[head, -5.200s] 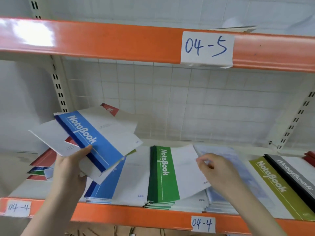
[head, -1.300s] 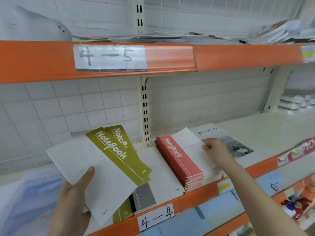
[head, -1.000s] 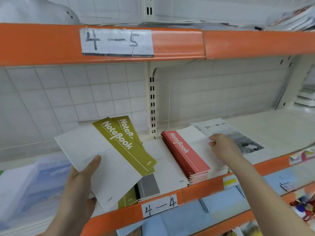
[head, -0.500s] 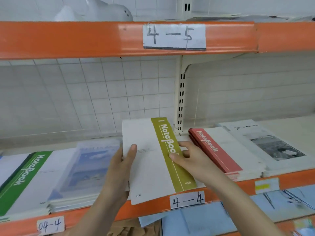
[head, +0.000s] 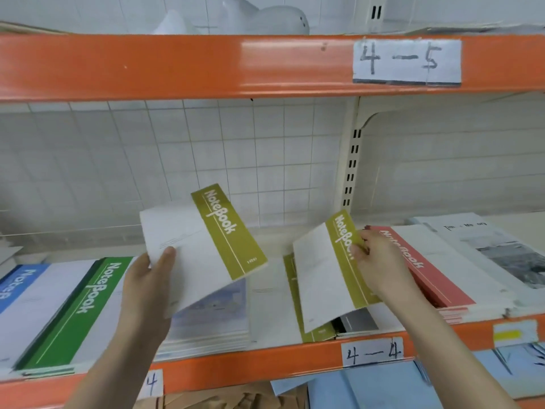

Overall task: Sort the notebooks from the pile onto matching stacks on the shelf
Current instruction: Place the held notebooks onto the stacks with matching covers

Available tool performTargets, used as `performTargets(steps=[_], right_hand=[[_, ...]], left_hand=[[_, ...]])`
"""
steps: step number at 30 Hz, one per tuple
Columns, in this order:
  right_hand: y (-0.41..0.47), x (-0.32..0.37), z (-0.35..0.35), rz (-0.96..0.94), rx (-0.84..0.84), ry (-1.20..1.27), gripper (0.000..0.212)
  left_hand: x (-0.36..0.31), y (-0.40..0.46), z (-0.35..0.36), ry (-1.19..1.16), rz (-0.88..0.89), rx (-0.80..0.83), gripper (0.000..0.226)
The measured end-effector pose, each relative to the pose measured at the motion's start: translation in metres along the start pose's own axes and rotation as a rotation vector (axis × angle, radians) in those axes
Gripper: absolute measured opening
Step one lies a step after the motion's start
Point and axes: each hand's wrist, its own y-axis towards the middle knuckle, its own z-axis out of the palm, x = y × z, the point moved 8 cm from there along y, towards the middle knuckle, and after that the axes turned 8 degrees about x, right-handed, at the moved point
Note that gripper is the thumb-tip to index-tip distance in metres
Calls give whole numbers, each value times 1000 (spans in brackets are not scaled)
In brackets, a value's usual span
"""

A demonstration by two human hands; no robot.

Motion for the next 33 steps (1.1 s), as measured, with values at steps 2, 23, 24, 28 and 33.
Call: performTargets(steps=[2, 23, 24, 28, 33], right_hand=[[-3, 10, 21, 30, 80, -27, 21], [-22, 10, 33, -128, 40, 65, 23], [-24, 14, 34, -162, 46, 39, 22], [-39, 41, 47, -334, 136, -76, 26], [-61, 57, 97, -446, 492, -351, 61]], left_hand=[[0, 5, -5, -6, -6, -6, 27], [27, -19, 110, 981, 168, 608, 47], [28, -22, 112, 1162, 230, 582, 53], [10, -31, 114, 1609, 550, 459, 45], [19, -18, 103, 1569, 622, 450, 36]])
